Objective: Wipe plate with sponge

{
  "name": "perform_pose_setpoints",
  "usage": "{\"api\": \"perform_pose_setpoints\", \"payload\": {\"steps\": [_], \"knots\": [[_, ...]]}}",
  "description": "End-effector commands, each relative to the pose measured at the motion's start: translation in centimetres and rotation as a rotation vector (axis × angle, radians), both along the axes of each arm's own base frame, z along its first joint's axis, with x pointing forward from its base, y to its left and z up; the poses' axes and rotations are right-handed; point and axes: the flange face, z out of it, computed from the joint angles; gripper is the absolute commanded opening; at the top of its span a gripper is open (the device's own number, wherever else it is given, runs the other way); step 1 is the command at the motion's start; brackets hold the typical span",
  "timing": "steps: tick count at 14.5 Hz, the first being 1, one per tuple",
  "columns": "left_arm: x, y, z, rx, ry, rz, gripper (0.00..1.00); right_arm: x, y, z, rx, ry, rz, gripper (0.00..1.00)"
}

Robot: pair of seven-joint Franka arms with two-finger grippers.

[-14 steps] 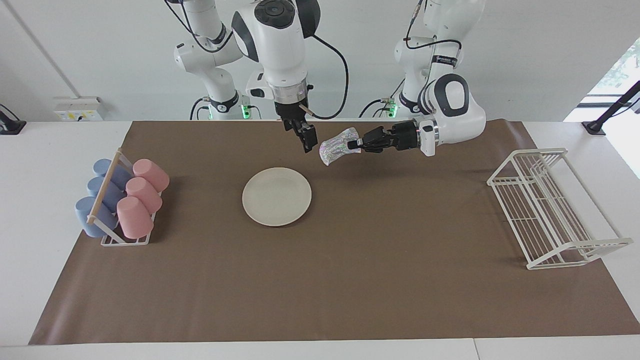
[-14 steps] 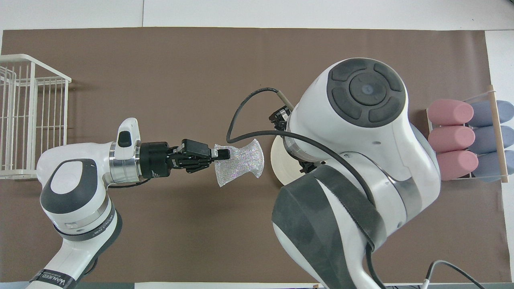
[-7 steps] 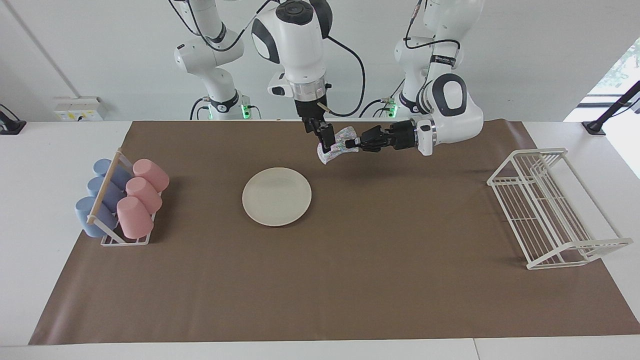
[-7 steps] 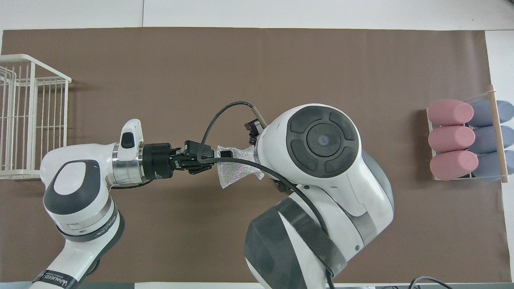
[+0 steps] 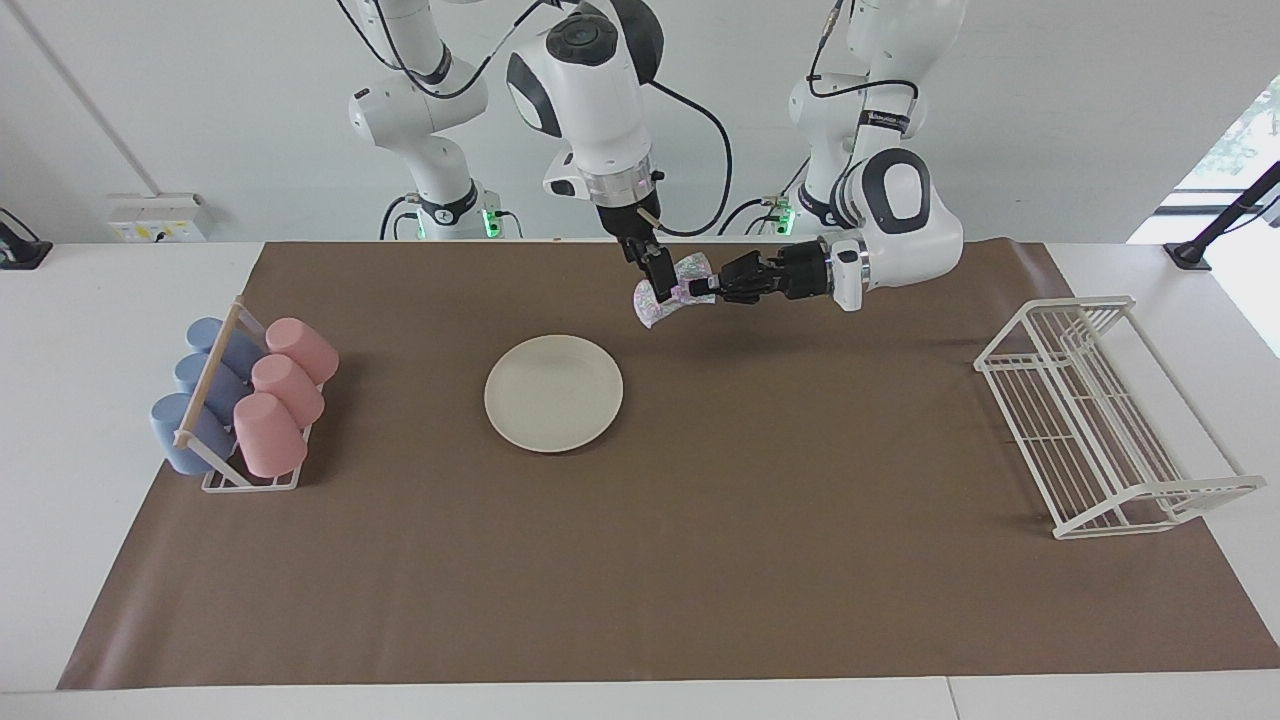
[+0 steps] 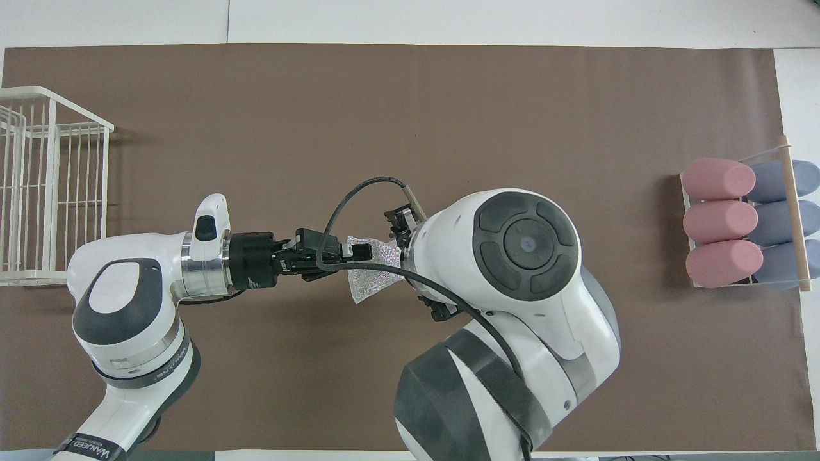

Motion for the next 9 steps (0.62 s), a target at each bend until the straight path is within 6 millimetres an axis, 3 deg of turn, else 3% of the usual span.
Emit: {"api": "perform_pose_setpoints", "payload": {"steps": [1,7,9], "knots": [[-1.21,0.38,0.22,-0.002,-0.019,0.026,0.0,-1.57,-0.33,-0.81,0.032,-0.036,-0.017,1.0],[-1.22,0.36,0.23,-0.003,-0.02,0.025,0.0,-1.39,0.03,-1.18,0.042,-0.047,-0.025,1.0],[-1.26,0.38,0.16,-0.003,-0.019,0.025,0.0,-1.34,0.05,-1.12,0.045,-0.052,-0.027,0.84]]}}
